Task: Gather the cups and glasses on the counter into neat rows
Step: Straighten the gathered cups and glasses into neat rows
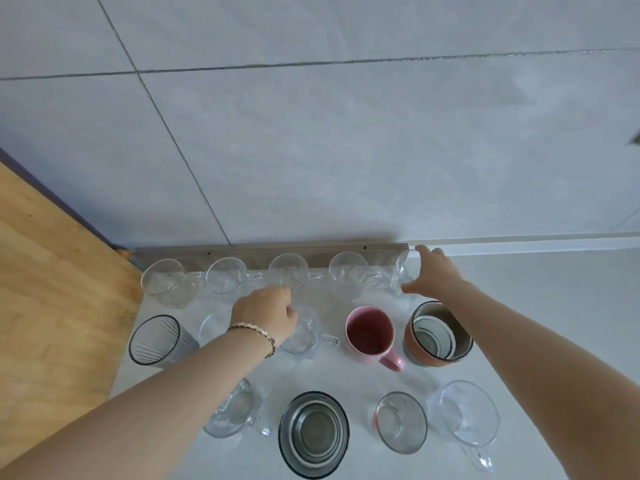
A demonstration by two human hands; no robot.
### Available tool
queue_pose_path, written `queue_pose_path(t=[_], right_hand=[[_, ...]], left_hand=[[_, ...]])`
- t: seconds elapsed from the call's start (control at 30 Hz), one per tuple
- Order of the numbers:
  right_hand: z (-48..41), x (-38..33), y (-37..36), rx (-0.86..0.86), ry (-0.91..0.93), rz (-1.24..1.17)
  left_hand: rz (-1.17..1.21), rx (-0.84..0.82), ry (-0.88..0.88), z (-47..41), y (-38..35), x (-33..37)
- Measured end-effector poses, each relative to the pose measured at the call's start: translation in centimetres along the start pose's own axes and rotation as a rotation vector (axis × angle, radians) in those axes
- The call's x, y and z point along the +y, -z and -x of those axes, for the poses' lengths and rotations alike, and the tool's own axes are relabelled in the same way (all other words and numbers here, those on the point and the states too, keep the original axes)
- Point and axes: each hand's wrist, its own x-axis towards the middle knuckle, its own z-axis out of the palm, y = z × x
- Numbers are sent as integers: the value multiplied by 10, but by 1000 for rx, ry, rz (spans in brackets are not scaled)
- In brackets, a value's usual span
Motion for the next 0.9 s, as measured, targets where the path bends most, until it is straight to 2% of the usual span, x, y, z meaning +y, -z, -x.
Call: queue_pose_path(t=[0.1,0.17,0.23,0.3,0.43,0.53,0.63,0.73,0.83,0.9], right_hand=[[7,-2,4,-38,10,62],[18,-12,10,2,60,95],[36,-32,12,79,172,84],[61,-59,8,85,309,26],[119,-119,-20,-95,536,12],[146,-160,-48,-194,619,28],[154,-198,-71,-202,606,34],[147,-231,-93,-209,470,75],[136,-247,-117,-236,288,103],[132,-250,-129,-227,251,115]], left_hand=[[30,10,3,10,1,-5],[75,34,11,18,3,-11],[120,59,30,30,6,-24],[106,92,27,42,6,-44],[46,170,54,63,0,-98],[68,115,188,75,-4,-140],[116,46,274,76,-8,-175],[246,-34,317,69,-12,-195],[284,-75,291,57,-16,-197],[241,-71,256,50,-19,-193]])
